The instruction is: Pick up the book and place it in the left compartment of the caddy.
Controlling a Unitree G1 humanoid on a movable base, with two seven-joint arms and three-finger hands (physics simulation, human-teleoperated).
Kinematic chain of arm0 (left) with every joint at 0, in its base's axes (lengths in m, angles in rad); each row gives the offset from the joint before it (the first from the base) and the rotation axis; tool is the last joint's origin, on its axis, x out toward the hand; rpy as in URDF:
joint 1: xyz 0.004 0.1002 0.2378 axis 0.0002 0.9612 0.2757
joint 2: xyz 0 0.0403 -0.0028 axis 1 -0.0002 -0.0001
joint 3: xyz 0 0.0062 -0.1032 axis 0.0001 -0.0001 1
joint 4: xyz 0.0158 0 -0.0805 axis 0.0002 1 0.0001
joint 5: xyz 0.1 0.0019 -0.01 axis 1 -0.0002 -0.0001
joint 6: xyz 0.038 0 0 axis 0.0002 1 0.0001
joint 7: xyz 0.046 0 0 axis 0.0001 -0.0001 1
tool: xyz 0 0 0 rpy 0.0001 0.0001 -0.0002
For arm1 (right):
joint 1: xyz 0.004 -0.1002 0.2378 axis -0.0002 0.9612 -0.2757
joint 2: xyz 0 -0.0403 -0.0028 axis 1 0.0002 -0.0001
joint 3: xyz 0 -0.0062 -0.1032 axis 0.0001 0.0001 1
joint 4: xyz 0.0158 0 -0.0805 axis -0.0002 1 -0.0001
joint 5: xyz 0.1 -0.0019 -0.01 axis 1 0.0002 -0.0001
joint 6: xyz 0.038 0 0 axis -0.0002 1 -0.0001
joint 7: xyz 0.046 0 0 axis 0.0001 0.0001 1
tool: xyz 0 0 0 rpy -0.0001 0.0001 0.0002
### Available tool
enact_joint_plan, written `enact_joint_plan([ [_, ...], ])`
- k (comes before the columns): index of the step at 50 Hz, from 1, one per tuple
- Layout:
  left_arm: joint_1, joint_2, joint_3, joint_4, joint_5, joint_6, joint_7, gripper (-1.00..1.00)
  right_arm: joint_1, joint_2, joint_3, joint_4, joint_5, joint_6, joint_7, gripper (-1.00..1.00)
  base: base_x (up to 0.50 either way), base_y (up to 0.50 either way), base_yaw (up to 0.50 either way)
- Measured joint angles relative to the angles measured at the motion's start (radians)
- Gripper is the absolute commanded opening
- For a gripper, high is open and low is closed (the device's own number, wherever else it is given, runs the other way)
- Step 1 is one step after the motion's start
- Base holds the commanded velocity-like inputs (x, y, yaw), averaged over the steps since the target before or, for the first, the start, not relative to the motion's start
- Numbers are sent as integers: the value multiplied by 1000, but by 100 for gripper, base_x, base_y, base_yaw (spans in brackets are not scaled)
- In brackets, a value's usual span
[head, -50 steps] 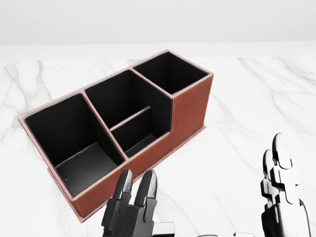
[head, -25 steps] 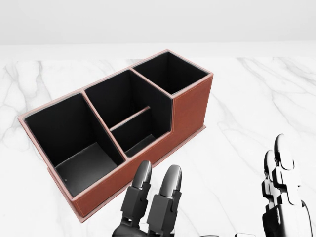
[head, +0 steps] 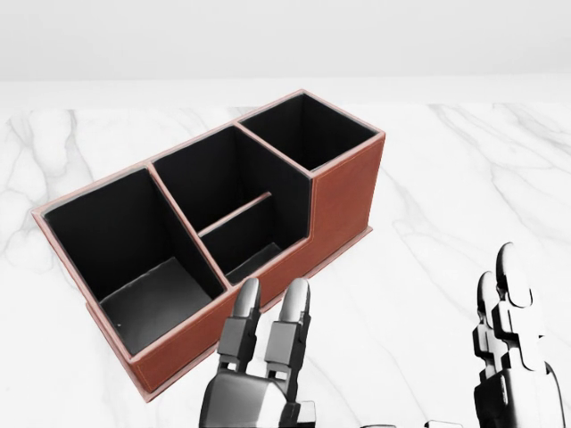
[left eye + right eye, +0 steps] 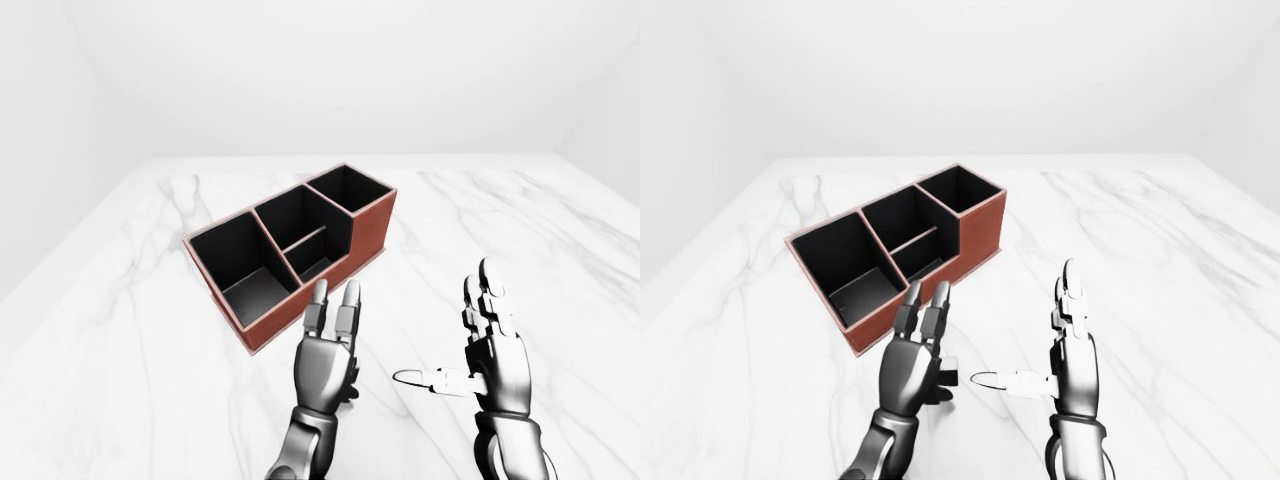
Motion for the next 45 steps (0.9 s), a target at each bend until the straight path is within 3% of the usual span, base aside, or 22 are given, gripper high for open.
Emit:
enact_joint_plan([
  [18,-70,-71,108,257,29,0,0,100,4,0,0,-1,3,0,2,100,0,0,0],
  [45,-127,-110,170,456,69,0,0,100,0,-1,2,0,3,0,3,100,0,0,0],
])
